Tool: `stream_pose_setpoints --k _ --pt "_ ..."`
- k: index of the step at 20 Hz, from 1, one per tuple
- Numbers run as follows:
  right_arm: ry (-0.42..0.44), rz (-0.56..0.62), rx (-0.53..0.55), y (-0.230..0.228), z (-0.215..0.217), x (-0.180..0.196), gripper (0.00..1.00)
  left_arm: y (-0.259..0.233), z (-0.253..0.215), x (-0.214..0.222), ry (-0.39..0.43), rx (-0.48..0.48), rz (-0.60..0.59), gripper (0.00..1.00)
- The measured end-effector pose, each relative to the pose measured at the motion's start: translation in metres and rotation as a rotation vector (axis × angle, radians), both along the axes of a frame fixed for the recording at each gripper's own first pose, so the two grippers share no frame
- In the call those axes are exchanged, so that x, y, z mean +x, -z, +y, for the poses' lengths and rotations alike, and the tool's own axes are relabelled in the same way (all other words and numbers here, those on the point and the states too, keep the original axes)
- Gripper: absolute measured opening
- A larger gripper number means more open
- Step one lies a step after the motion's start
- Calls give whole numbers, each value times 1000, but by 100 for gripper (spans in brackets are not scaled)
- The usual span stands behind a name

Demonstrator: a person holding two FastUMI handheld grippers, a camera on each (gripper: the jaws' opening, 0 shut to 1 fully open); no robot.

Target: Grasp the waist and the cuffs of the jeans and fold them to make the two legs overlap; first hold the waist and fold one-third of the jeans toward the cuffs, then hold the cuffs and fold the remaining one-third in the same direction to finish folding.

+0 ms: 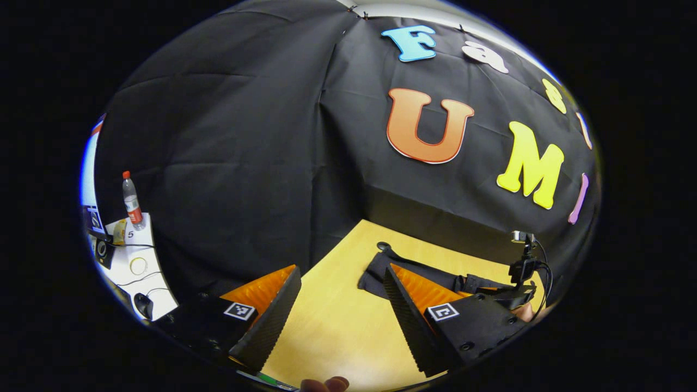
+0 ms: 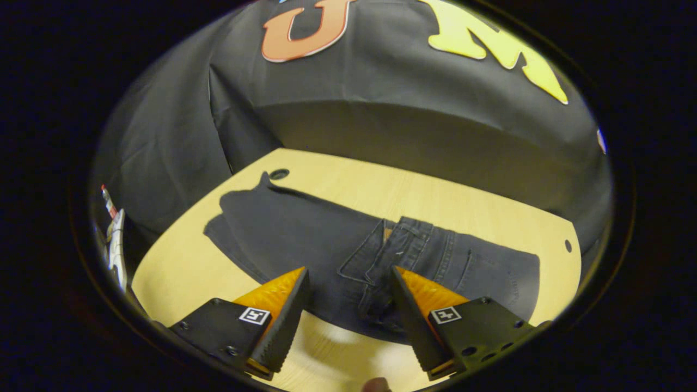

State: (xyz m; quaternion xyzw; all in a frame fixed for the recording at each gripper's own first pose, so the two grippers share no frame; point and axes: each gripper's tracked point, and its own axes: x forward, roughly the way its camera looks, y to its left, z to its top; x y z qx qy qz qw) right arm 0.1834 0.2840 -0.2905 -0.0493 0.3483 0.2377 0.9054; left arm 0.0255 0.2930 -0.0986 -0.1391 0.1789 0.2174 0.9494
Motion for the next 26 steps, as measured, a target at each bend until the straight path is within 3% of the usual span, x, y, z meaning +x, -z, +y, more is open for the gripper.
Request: stream_pose_setpoints --k 3,5,8,10,13,15,18,19,20,26 --pt "-37 -55 52 -63 -25 -18 92 12 -15 28 47 -78 -36 99" --pt "-45 -112 71 -116 -63 -32 92 32 -34 57 85 -267 -76 99" --pt "-7 -155 62 -162 -125 -51 89 66 -50 77 83 -504 -87 99" --pt "63 -180 29 -180 -180 -65 91 91 -60 89 68 -718 -91 99" --pt "146 -148 16 -175 -222 -82 92 121 -61 102 16 -908 -96 98" --pt "205 -90 17 -161 -246 -98 94 151 -45 116 -62 -1016 -118 98" --pt "254 -62 8 -157 -271 -109 89 183 -18 128 -137 -1016 -120 98" --pt "269 -61 5 -156 -277 -110 94 189 -10 134 -162 -1042 -130 98" --pt "294 -55 6 -155 -286 -110 92 195 -2 138 -183 -1068 -134 98" --pt "336 -14 30 -147 -290 -108 89 199 3 166 -146 -1053 -177 94"
